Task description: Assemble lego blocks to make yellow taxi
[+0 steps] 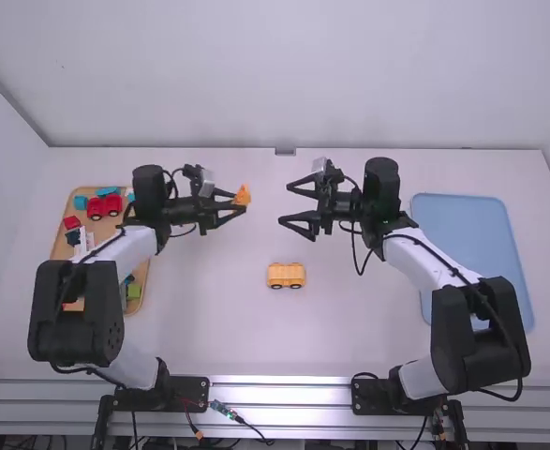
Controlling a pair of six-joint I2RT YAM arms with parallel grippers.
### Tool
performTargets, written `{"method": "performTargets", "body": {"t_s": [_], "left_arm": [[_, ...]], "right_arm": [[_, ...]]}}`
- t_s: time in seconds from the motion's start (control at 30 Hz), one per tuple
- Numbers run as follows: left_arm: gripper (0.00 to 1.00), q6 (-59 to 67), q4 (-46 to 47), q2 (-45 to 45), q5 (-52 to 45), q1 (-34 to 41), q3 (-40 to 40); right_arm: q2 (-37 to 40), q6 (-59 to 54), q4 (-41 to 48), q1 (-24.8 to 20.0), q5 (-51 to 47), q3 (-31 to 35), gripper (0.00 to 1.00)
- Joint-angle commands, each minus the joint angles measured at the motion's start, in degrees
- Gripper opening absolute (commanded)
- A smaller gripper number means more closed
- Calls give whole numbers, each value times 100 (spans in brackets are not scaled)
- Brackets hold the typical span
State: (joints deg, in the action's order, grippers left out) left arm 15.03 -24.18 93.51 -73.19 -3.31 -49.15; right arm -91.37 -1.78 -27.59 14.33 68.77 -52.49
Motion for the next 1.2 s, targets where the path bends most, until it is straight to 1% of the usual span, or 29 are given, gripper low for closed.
{"method": "performTargets", "body": {"t_s": [0.0,0.03,0.17,0.23,0.33,0.4,0.47,0.5,0.6,0.77,0.83,0.9,0.97,1.07,1.1,1.13,1.17], "left_arm": [[2,-966,-581,-240,-245,413,251],[2,-1307,-1119,-240,-247,623,396],[2,-2017,-2216,-240,-245,981,675],[2,-2393,-2717,-240,-245,1091,780],[2,-2868,-3327,-240,-245,1185,901],[2,-3091,-3571,-240,-229,1235,957],[2,-3244,-3746,-240,-83,1239,1021],[2,-3309,-3788,-240,13,1235,1051],[2,-3368,-3932,-240,223,1237,1145],[2,-3368,-3960,-240,199,1239,1156],[2,-3373,-4057,-240,205,1239,1156],[2,-3488,-4162,-240,216,1239,1156],[2,-3624,-4330,-240,216,1237,1156],[2,-3665,-4463,-240,216,1237,1156],[2,-3665,-4496,-240,214,1237,1156],[2,-3665,-4489,-240,214,1237,1156],[2,-3665,-4489,-240,214,1237,1156]], "right_arm": [[-186,433,-127,74,243,-81,100],[-260,525,-216,76,343,-81,99],[-487,529,-612,61,1108,-81,92],[-560,656,-769,46,1180,-81,89],[-595,745,-855,-31,1287,-81,77],[-595,741,-933,-35,1405,-79,69],[-595,737,-981,-22,1497,-79,62],[-595,741,-1008,0,1499,-79,61],[-595,802,-1115,79,1517,-81,61],[-595,1145,-1423,219,1377,-81,59],[-595,1272,-1558,275,1373,-81,54],[-595,1322,-1576,299,1344,-81,51],[-595,1360,-1565,299,1250,-81,46],[-595,1357,-1550,293,1239,-81,42],[-595,1355,-1554,297,1239,-81,40],[-595,1353,-1554,299,1239,-81,35],[-595,1355,-1552,297,1239,-81,34]]}}
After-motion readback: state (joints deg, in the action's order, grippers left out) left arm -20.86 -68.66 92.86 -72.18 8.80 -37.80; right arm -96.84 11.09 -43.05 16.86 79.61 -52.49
